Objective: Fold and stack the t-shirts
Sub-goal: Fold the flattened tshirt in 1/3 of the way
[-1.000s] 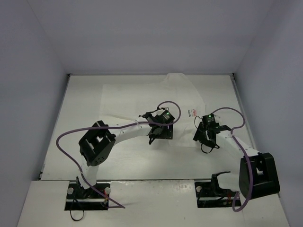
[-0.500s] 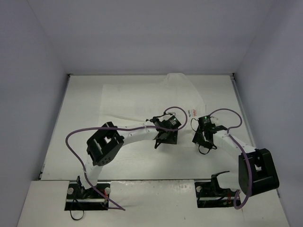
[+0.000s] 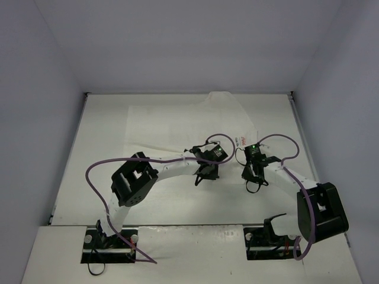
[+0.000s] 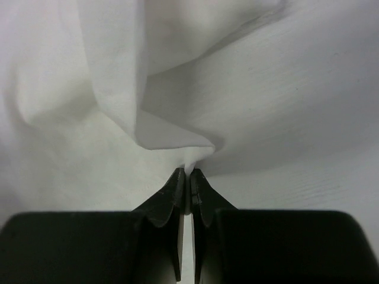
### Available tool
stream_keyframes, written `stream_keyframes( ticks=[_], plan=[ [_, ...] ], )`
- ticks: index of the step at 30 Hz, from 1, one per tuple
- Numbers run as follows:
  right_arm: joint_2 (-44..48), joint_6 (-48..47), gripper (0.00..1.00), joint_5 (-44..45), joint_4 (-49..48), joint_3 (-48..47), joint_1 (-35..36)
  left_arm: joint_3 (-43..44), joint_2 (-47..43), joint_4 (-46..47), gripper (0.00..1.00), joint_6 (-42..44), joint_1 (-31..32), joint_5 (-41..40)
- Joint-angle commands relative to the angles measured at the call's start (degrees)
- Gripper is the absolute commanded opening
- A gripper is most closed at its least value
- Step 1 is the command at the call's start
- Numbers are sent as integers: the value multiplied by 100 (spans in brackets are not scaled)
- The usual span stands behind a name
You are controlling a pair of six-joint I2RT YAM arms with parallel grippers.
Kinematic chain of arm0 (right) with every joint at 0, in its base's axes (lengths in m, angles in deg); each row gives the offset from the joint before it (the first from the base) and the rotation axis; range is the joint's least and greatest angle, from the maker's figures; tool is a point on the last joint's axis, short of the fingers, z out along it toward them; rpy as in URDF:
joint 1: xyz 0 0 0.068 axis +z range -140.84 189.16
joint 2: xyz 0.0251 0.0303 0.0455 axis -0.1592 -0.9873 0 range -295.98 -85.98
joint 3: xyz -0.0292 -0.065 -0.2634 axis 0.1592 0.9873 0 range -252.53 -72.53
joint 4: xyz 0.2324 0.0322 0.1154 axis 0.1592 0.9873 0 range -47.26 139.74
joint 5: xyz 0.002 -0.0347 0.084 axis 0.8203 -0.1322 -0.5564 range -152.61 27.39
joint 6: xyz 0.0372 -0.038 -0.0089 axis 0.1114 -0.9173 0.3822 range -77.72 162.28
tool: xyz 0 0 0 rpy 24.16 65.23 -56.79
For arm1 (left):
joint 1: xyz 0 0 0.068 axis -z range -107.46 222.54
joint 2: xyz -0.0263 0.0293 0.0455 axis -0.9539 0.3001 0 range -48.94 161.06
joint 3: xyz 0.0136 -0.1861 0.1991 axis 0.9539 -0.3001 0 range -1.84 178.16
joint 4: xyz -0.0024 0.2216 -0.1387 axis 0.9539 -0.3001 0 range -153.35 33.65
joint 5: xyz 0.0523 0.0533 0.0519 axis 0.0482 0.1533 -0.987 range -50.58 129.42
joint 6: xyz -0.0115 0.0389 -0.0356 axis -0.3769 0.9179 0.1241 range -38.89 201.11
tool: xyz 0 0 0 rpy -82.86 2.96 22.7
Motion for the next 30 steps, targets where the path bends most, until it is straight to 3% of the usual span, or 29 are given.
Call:
stream_keyframes(
  ticks=[1, 5, 10, 20, 30],
  plan=[
    [65, -76, 0, 58, 320, -161, 41, 358, -199, 146, 0, 217, 35, -77],
    [453, -334, 0, 102, 579, -819, 35, 531, -602, 166, 0, 536, -31, -405],
    [181, -816, 0, 247, 818, -2033, -50, 1110, -797, 12, 0, 920, -346, -580],
    [-1470, -1542, 0, 438, 776, -3916, -284, 2131, -236, 10, 0, 1591, -1263, -435],
    [-2587, -1872, 0, 413, 619, -5144, -488, 3444, 608, 10, 0, 2087, -1619, -182]
  ],
)
